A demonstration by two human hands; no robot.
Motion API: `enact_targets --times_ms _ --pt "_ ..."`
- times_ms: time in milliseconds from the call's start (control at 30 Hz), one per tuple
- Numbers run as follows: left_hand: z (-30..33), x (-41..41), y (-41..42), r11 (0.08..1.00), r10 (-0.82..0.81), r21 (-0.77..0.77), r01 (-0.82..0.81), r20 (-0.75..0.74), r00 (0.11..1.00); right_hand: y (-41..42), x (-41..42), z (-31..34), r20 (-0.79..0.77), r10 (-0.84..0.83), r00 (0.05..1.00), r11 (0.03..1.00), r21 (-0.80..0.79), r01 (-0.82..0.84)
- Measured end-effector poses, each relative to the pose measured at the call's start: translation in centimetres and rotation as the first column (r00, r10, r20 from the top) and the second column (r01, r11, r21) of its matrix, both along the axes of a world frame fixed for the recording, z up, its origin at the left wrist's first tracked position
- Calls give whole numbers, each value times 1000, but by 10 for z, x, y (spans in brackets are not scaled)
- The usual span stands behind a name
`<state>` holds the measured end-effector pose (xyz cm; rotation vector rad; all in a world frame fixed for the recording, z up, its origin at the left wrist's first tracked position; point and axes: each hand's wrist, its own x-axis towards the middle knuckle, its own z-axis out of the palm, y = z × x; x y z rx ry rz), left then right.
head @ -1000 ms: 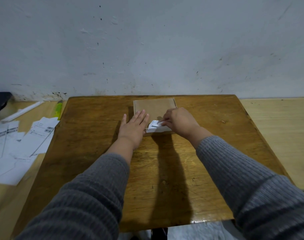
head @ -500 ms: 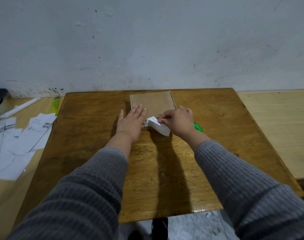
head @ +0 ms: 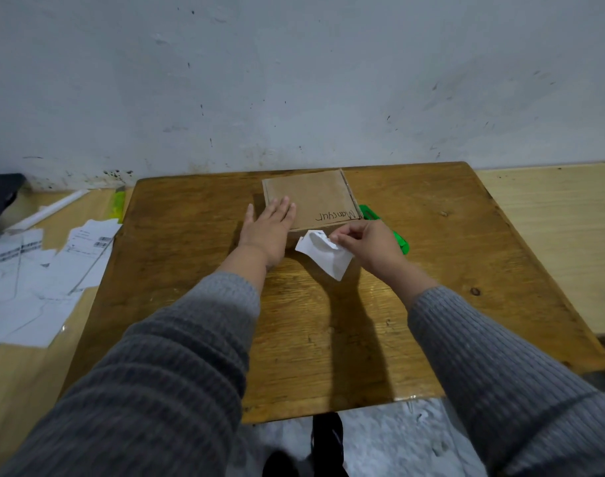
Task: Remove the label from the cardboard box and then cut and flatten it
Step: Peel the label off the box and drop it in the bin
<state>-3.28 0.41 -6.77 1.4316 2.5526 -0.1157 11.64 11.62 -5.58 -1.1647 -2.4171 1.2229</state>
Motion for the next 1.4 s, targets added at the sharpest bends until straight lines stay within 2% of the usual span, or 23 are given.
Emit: enact_targets --times_ms 67,167,267,367,433,467,500,533,600,667,733,900,1000,1067,1267,1400 --pt "6 6 -4 986 16 167 -29 80 997 3 6 6 -18 -17 1000 1000 -12 17" --pt "14 24 -7 840 -50 543 7 64 997 6 10 18 -91 -29 995 999 -39 25" --pt "25 42 -9 758 -140 644 99 12 990 2 13 36 -135 18 991 997 -71 -28" --pt "38 49 -11 695 -146 705 137 -48 988 -2 20 48 -150 31 988 994 -96 -46" --pt "47 52 -10 682 -126 716 147 -83 989 -4 27 52 -140 41 989 995 -83 -53" --pt "50 54 -8 686 -117 713 145 -88 989 -3 31 52 -96 55 994 998 5 -55" --pt "53 57 -5 693 -113 706 144 -92 989 -2 36 52 -16 66 998 986 157 -63" --pt "54 60 -2 699 -114 700 147 -94 989 -2 43 55 74 64 995 944 319 -85" --pt "56 70 6 693 -133 705 148 -76 988 -2 58 60 136 50 989 815 567 -119" --pt "57 85 15 672 -172 726 143 -35 985 1 74 62 129 35 991 734 670 -113" --pt "59 103 25 669 -207 728 148 -8 978 9 92 61 69 14 998 718 694 -58" --pt "61 158 57 701 -314 692 170 86 945 30 148 61 -36 3 999 750 661 22" --pt "58 201 81 697 -381 698 167 163 910 48 192 57 -44 -39 998 803 593 57" --pt "53 235 99 716 -401 682 147 230 887 60 227 52 -31 -65 997 805 590 71" --pt "44 355 155 818 -313 573 48 374 873 98 343 44 29 -114 993 813 578 76" --pt "31 422 191 859 -224 500 -112 563 796 122 407 38 42 -110 993 766 640 57"
